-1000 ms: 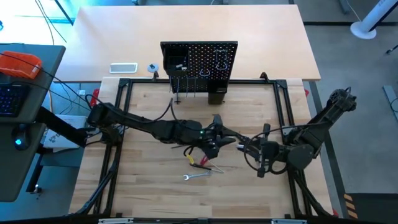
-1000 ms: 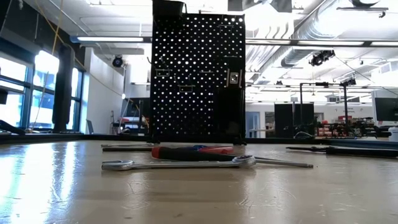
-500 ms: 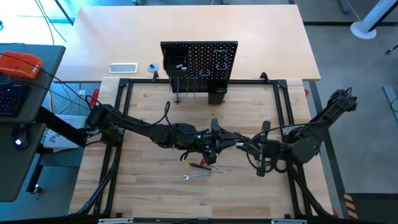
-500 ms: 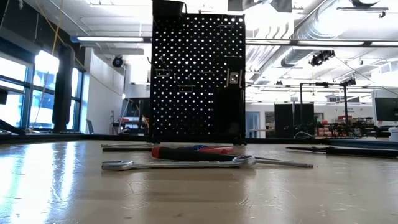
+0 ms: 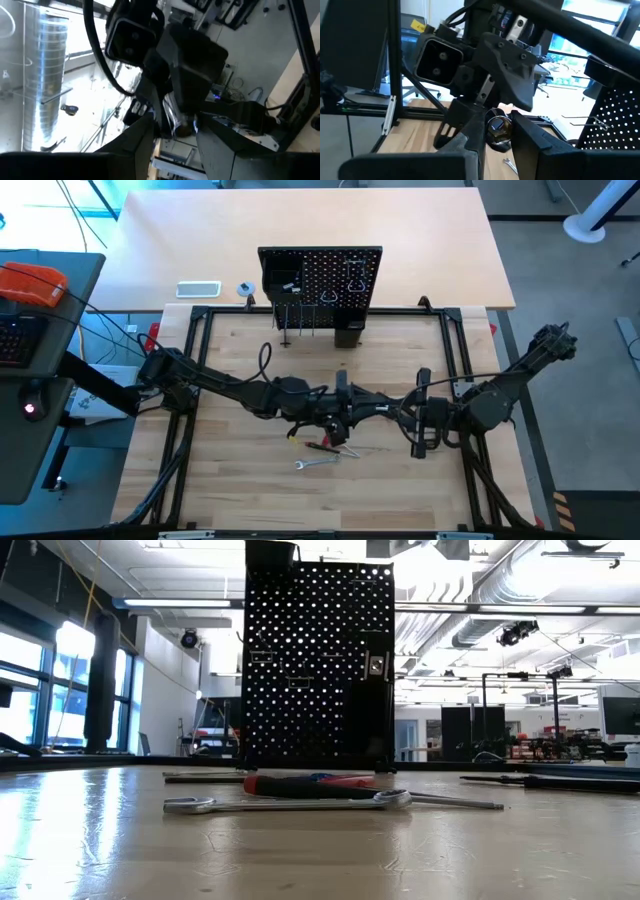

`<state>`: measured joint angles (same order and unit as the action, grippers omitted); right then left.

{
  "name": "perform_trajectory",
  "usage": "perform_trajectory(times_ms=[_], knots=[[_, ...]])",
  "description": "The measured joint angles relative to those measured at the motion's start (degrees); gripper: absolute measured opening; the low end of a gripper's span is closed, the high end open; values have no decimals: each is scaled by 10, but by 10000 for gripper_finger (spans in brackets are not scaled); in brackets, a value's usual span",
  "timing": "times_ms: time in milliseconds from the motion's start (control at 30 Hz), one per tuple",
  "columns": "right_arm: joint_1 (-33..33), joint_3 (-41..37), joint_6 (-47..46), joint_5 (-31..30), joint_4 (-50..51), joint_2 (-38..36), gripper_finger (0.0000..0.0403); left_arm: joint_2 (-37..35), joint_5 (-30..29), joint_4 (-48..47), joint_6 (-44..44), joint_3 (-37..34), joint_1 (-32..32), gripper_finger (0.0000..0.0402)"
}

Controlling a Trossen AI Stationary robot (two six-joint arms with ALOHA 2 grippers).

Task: Hang tools onto peg board
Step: Put the socket into the top black bin on the pegboard

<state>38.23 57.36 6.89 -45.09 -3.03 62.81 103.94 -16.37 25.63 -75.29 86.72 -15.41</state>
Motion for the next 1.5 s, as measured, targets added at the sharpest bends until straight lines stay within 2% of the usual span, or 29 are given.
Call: perform_trajectory(times_ms=[267, 633, 967, 1100, 1333, 1500], knots=[[-18, 0, 15, 27, -16, 0, 59, 0, 4, 7, 0, 0, -1, 123], [-28, 0, 9, 41, -17, -1, 59, -1, 5, 7, -17, 0, 0, 67], [-28, 0, 10, 32, -12, 0, 63, -1, -9, 1, -35, 0, 0, 61], [-28, 0, 11, 18, -7, 1, 80, -1, -32, -5, -50, 0, 0, 60], [-29, 0, 11, -12, 4, 1, 133, -1, -71, -11, -75, 1, 0, 59], [-29, -1, 9, -26, 9, 1, 165, -20, -83, -53, -60, 1, 1, 59]])
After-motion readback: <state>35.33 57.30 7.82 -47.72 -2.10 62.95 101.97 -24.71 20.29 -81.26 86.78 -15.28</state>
